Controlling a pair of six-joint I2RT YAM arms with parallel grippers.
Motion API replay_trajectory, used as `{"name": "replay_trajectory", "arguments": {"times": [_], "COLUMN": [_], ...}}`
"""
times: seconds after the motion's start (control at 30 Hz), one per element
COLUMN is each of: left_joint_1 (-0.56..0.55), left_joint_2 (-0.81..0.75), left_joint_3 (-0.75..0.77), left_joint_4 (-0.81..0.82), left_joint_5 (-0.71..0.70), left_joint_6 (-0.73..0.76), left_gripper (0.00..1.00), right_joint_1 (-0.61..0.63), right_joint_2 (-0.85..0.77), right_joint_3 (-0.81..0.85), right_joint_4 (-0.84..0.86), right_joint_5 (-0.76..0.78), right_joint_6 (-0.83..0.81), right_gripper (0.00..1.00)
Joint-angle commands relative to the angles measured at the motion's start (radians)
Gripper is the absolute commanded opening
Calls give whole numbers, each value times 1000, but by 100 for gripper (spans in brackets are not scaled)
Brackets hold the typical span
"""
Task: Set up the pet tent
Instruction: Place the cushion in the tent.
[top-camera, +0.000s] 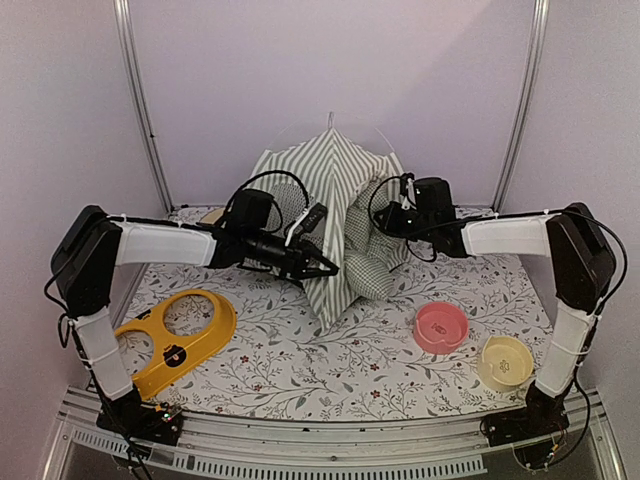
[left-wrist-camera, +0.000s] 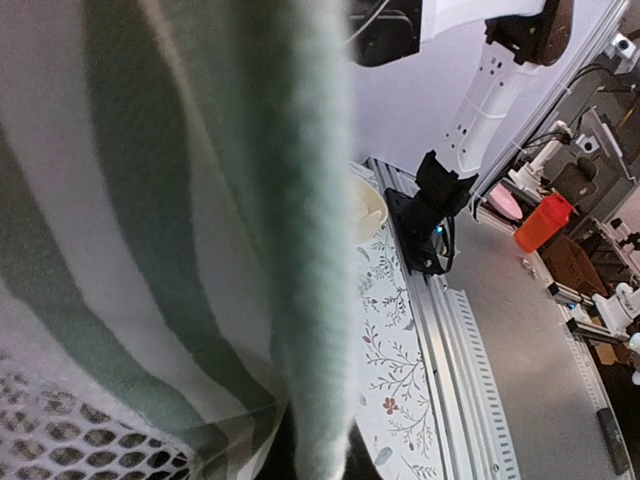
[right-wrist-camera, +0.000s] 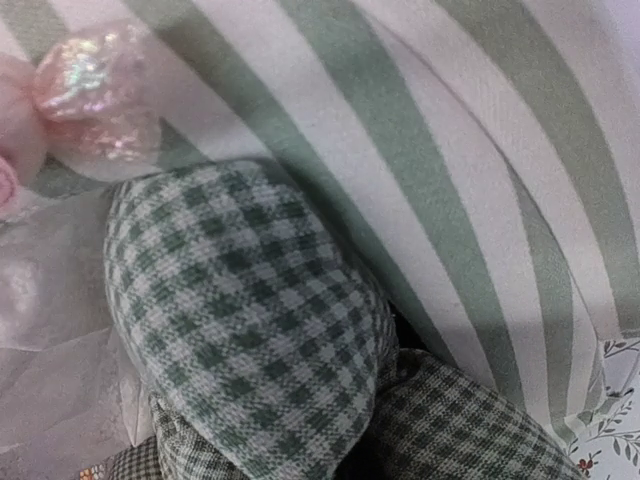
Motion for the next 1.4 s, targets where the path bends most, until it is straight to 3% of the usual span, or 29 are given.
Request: {"name": "replay_trajectory", "arguments": {"times": [0.0,0.07,0.17,0.33,0.53,0.8,1.07,1.13,1.17,1.23,1.27,1.3,1.33,1.37], "left_joint_1": [-18,4,34,40,37,36,35,33,31,25,19,14,9,2], "left_joint_2": [-40,-58,-75,-105,-108,-92,-71,-69,-68,-63,-61,-61,-61,-58], "left_joint_3": [-24,-82,-177,-271,-297,-254,-226,-218,-213,-199,-198,-197,-198,-196], "left_joint_4": [63,179,374,504,526,457,408,392,379,349,342,336,334,331], "left_joint_5": [131,78,-5,-7,35,33,44,53,57,74,85,98,111,130], "left_joint_6": [-26,-83,-203,-252,-246,-208,-181,-168,-157,-139,-128,-118,-106,-93], "left_gripper": [0,0,0,0,0,0,0,0,0,0,0,0,0,0], "right_joint_1": [18,22,46,50,133,359,416,404,390,339,313,289,266,249], "right_joint_2": [28,31,-67,-289,-484,-468,-445,-371,-337,-292,-282,-277,-276,-278], "right_joint_3": [36,78,3,-103,-166,-246,-348,-322,-300,-250,-230,-210,-189,-164], "right_joint_4": [-43,-179,-185,-338,-450,-441,-303,-302,-308,-310,-302,-287,-274,-261], "right_joint_5": [245,209,114,85,112,67,100,142,155,138,130,127,128,135], "right_joint_6": [45,-4,-100,-221,-394,-580,-526,-504,-493,-458,-448,-434,-425,-418], "right_gripper": [1,16,50,75,82,88,90,86,80,43,31,8,0,0]}}
